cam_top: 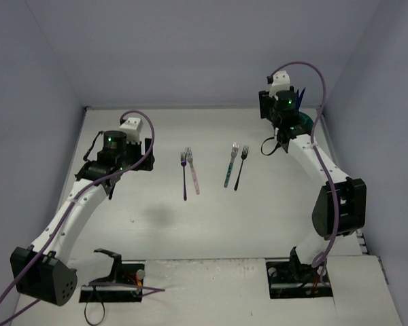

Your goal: Sort the eating utensils into containers

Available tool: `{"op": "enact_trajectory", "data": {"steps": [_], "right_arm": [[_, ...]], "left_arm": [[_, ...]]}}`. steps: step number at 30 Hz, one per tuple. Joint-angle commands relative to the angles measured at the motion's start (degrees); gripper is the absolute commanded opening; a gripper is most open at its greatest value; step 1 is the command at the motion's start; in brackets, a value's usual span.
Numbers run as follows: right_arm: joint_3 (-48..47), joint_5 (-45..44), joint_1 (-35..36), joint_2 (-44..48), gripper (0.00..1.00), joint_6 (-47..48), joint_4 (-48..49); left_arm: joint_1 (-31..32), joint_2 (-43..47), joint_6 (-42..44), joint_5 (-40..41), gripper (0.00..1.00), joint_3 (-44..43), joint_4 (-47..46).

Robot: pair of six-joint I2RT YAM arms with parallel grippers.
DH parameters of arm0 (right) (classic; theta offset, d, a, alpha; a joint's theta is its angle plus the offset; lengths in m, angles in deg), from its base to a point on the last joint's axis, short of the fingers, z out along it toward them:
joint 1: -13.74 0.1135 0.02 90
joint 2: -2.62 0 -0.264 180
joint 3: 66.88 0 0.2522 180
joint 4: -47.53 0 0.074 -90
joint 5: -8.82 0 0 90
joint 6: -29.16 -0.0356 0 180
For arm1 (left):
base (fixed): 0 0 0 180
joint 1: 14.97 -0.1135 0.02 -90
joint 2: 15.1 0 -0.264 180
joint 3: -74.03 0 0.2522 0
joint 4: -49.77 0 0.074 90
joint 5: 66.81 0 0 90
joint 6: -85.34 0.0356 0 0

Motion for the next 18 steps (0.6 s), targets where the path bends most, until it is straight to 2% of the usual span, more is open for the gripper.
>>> {"op": "enact_trajectory", "data": {"steps": [1,9,13,18], "right_arm": [[4.79,1.84,2.63,11.69,0.57,-10.86,-3.88],[17.07,1.97,9.08,18.02,0.59,-31.16,-9.31],[17.69,-1.96,13.29,15.75,0.6,-36.38,-11.55],[13.84,-5.57,17.04,7.73,0.59,-40.21,-14.25]], "left_arm": [[-0.59,1.33,0.33,-0.31,0.72,-0.66,-3.63],[-0.59,1.16,0.14,-0.91,0.72,-0.61,-3.65],[-0.59,1.07,0.08,-0.91,0.72,-0.59,-3.65],[-0.59,0.98,0.23,-0.65,0.72,-0.59,-3.64]]}}
